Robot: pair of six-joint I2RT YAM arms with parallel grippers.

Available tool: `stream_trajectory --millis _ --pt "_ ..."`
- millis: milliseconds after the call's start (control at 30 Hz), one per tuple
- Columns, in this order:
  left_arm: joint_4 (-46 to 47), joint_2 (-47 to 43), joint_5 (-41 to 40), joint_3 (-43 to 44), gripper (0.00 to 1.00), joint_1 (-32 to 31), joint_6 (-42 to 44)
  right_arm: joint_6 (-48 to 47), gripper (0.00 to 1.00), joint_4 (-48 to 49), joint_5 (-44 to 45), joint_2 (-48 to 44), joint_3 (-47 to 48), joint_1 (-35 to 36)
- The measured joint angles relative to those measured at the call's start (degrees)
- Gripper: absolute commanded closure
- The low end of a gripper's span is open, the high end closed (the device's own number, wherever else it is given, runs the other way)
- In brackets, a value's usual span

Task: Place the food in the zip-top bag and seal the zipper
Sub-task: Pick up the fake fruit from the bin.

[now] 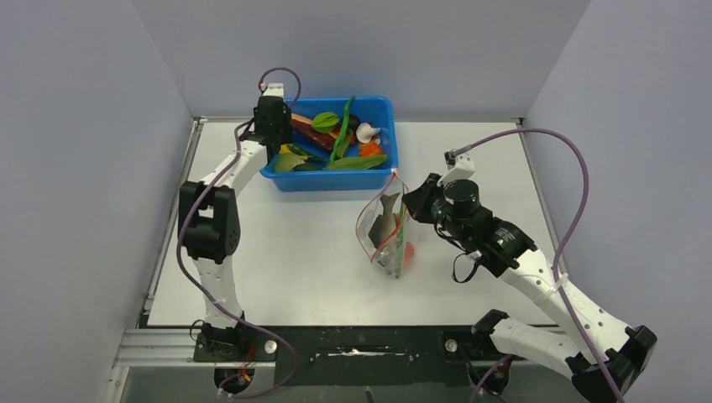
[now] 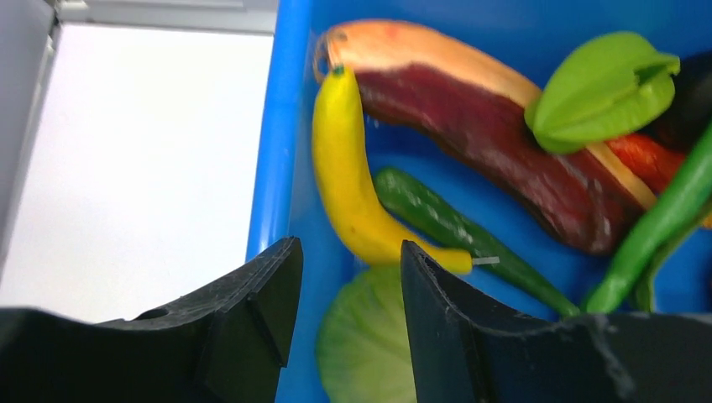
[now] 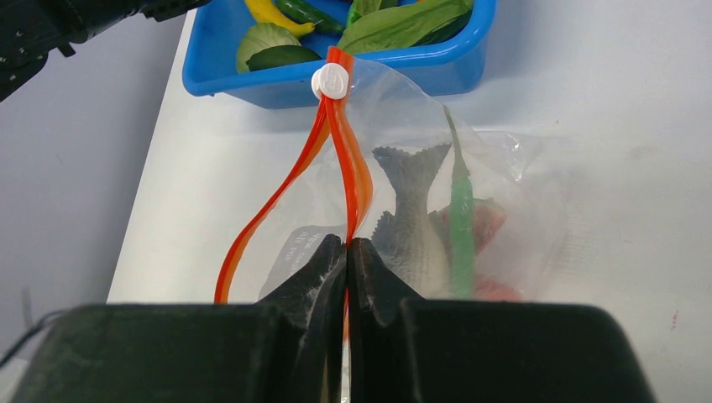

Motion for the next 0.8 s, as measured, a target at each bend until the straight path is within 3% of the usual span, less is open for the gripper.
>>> stream_trajectory --millis 67,467,800 --pt "0.1 2.6 -0.9 3.5 0.60 0.1 1.4 0.3 1.00 -0.1 0.0 0.0 0.0 0.0" --pt "-4.0 17.2 -3.1 27.8 0.62 0.2 6.6 1.1 1.00 -1.1 -0.1 0.0 0.7 0.0" --pt "-6.6 20.0 -3.1 28.6 0.61 1.0 6.6 1.1 1.00 -1.1 -0.1 0.8 0.9 0.0"
